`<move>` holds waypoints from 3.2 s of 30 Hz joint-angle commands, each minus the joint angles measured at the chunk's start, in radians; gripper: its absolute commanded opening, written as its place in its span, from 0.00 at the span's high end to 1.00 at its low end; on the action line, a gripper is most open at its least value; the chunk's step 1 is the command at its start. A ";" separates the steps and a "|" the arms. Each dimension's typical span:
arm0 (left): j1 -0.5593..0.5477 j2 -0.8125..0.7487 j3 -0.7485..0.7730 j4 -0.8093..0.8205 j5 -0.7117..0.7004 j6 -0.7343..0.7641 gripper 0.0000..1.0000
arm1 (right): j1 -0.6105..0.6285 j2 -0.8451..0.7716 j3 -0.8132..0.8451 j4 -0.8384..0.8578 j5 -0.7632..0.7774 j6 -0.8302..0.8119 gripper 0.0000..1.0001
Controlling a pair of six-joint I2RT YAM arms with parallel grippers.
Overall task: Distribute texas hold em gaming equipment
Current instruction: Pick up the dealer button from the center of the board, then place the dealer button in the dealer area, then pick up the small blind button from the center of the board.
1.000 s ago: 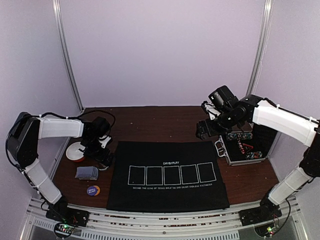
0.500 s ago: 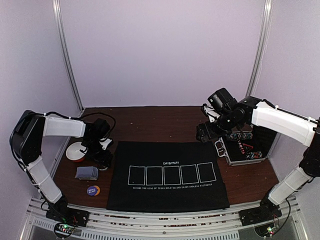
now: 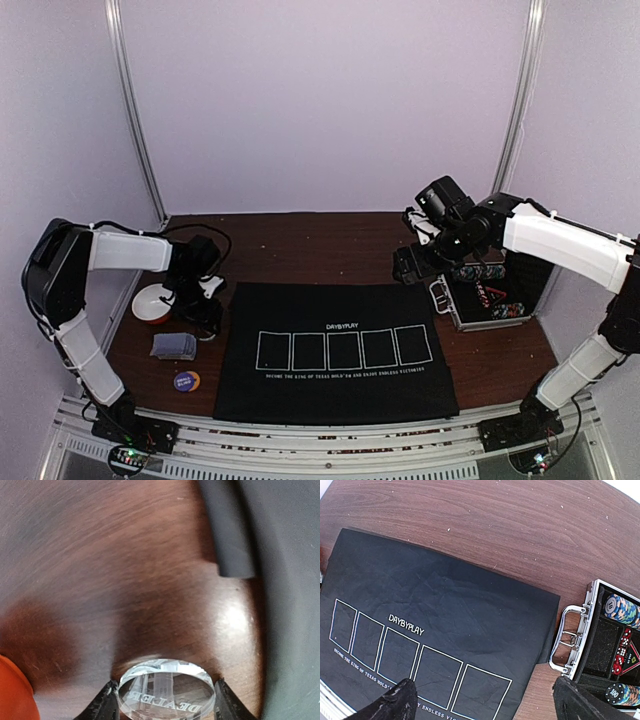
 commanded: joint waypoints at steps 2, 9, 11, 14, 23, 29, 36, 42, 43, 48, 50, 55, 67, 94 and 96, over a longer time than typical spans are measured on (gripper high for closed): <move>-0.001 0.032 -0.013 -0.034 0.005 -0.005 0.63 | 0.012 -0.015 0.003 -0.010 0.015 -0.007 0.03; -0.001 -0.018 0.000 -0.015 0.028 -0.012 0.71 | 0.015 -0.012 0.023 -0.002 0.000 -0.002 0.03; -0.001 -0.037 0.018 -0.018 0.031 -0.013 0.72 | 0.016 -0.013 0.029 -0.002 0.000 0.000 0.03; -0.001 -0.055 0.057 -0.038 0.018 -0.012 0.72 | 0.017 -0.019 0.035 -0.004 -0.004 0.004 0.03; -0.095 -0.063 0.255 -0.068 -0.018 0.018 0.75 | 0.019 -0.066 0.019 0.030 -0.005 0.016 0.03; -0.244 0.137 0.449 -0.034 0.030 0.057 0.75 | 0.019 -0.082 -0.006 0.081 -0.014 0.042 0.03; -0.313 0.347 0.683 -0.034 0.024 0.073 0.75 | 0.019 -0.109 -0.040 0.103 -0.020 0.072 0.03; -0.356 0.457 0.780 -0.034 0.015 0.078 0.75 | 0.019 -0.118 -0.050 0.101 -0.002 0.080 0.02; -0.363 0.470 0.795 -0.034 0.012 0.079 0.75 | 0.019 -0.119 -0.051 0.101 0.002 0.080 0.02; -0.395 0.553 0.900 -0.034 0.000 0.089 0.75 | 0.018 -0.122 -0.047 0.100 0.021 0.080 0.02; -0.405 0.582 0.948 -0.034 0.002 0.089 0.75 | 0.018 -0.126 -0.047 0.098 0.030 0.083 0.02; -0.417 0.645 1.035 -0.037 0.028 0.091 0.72 | 0.017 -0.138 -0.047 0.090 0.048 0.082 0.02; -0.422 0.496 1.044 -0.045 0.015 0.079 0.06 | 0.018 -0.160 -0.051 0.080 0.043 0.077 0.01; -0.346 -0.588 -0.346 -0.258 -0.073 -0.641 0.05 | 0.025 -0.129 -0.100 0.094 -0.012 -0.030 0.02; -0.283 -0.577 -0.367 -0.233 -0.069 -0.616 0.05 | 0.025 -0.127 -0.101 0.086 -0.013 -0.033 0.02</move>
